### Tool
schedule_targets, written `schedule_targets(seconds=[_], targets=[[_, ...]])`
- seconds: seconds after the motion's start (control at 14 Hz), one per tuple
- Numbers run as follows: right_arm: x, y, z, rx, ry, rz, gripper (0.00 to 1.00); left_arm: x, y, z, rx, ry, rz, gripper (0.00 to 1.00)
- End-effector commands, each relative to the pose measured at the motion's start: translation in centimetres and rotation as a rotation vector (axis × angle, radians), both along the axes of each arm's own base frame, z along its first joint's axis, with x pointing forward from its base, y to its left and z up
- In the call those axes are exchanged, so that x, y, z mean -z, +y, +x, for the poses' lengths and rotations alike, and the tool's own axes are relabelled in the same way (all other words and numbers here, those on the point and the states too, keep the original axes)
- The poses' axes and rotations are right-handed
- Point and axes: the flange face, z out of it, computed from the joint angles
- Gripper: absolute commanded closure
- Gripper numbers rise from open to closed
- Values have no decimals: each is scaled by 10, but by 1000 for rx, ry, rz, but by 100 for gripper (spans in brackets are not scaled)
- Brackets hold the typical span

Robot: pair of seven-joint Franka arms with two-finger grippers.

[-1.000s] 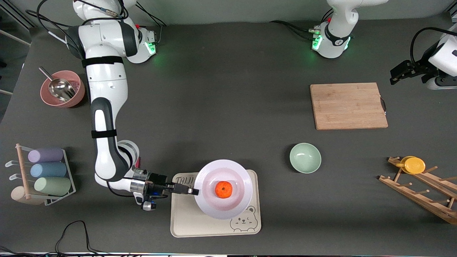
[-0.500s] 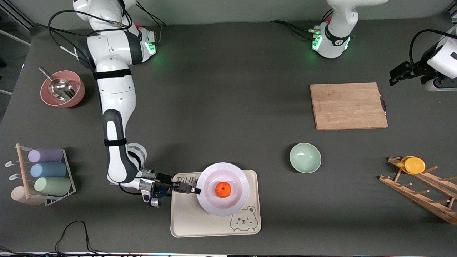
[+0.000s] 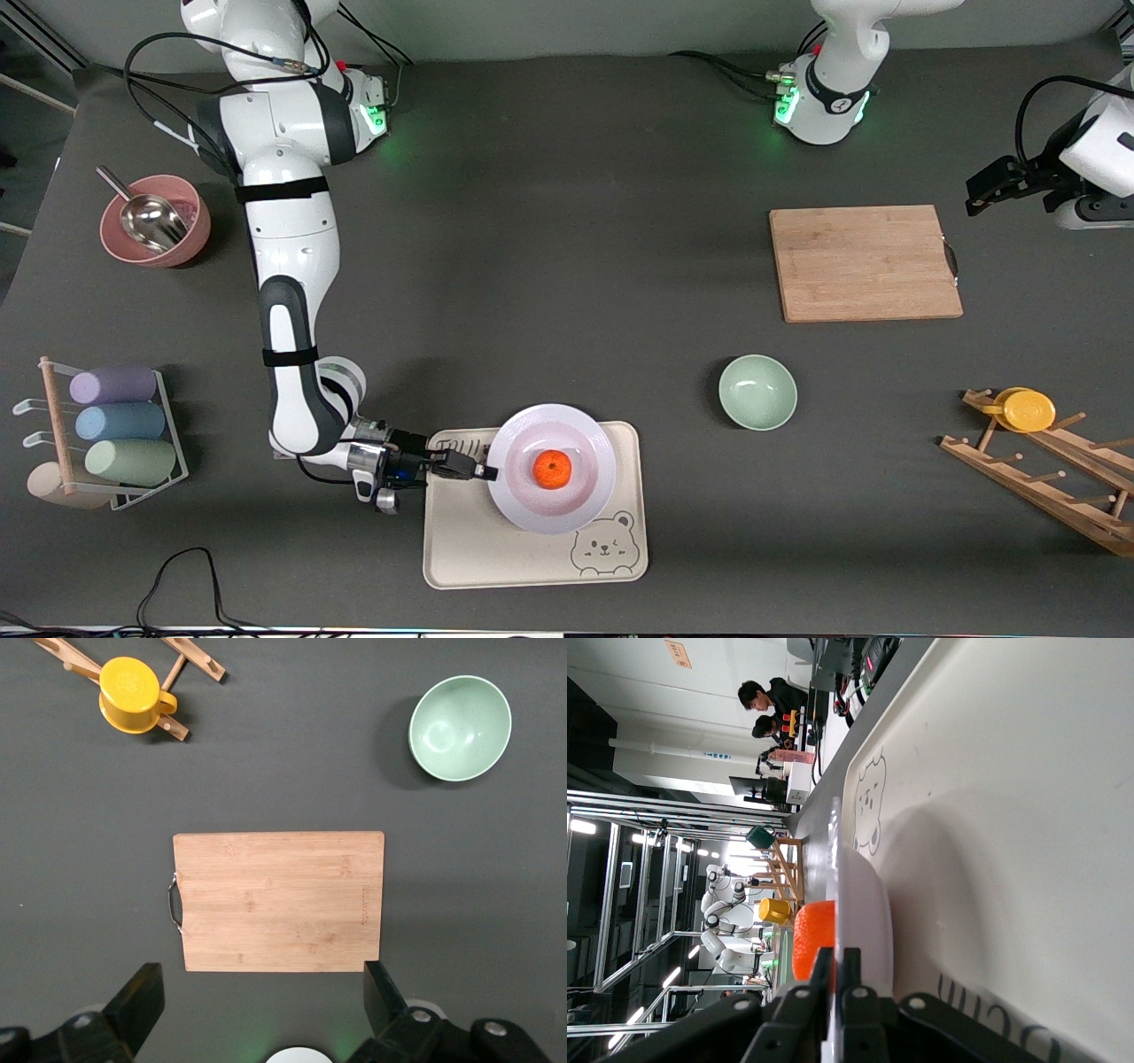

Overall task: Place orange and plate with both arms
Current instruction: 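Open the right gripper to release the plate rim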

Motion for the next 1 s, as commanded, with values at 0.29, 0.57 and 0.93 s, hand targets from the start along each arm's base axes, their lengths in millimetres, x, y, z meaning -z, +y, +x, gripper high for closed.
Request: schedule_targets(seconds=[0.29, 0.57, 0.93], targets=[[-1, 2, 4, -6, -11, 13, 13, -3, -3, 0, 10, -24, -3, 0], [-38, -18, 15, -57, 52, -109, 5, -6, -3, 1, 10, -41, -3, 0], [-134, -63, 26, -173, 139, -349, 0, -8, -4, 1, 9, -40, -2, 0]])
